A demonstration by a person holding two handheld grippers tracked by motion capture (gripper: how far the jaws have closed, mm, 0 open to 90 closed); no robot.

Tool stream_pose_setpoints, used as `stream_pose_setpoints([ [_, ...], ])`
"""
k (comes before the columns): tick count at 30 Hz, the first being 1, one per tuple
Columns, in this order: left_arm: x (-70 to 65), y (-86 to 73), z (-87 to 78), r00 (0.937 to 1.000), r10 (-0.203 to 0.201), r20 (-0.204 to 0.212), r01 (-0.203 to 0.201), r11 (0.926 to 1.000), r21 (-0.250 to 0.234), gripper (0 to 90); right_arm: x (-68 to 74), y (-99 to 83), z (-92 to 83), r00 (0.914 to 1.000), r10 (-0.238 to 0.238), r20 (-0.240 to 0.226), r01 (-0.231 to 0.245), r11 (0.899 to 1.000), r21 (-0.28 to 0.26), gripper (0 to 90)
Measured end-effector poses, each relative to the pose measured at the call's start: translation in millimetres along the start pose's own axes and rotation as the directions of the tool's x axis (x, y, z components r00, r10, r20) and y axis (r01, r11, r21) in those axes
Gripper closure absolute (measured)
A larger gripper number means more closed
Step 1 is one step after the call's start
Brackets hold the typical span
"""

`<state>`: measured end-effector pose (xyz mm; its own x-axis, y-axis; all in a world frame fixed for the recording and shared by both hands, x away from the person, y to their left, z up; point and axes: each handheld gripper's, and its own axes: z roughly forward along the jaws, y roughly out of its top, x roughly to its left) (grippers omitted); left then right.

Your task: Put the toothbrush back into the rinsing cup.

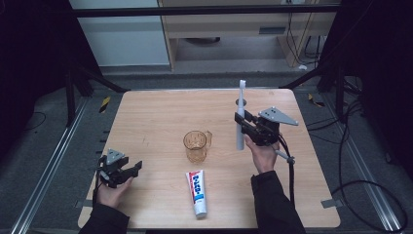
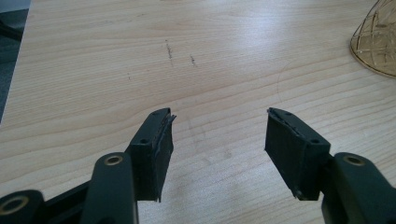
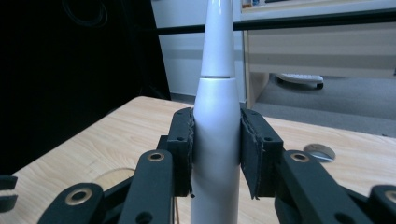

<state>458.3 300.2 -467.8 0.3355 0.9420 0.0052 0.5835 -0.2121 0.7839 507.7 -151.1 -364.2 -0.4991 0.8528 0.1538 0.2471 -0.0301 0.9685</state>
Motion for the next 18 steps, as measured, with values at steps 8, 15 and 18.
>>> stream_pose_setpoints([
  [8,-0.7,0.0,0.1,1.0,0.003,0.002,-0.003,1.0,-0.003,40.9,13.7,6.7,16.4,0.9999,0.008,-0.01,-0.008,0.998,-0.057,67.3],
  [15,0.0,0.1,-0.2,1.0,-0.001,0.003,0.001,1.0,-0.004,40.9,24.0,9.6,30.2,0.9996,0.008,-0.028,-0.011,0.995,-0.099,67.3],
  [18,0.3,0.0,-0.2,1.0,-0.003,0.005,0.003,1.0,-0.004,40.9,28.4,8.8,37.2,0.9992,0.012,-0.038,-0.016,0.995,-0.098,67.3],
])
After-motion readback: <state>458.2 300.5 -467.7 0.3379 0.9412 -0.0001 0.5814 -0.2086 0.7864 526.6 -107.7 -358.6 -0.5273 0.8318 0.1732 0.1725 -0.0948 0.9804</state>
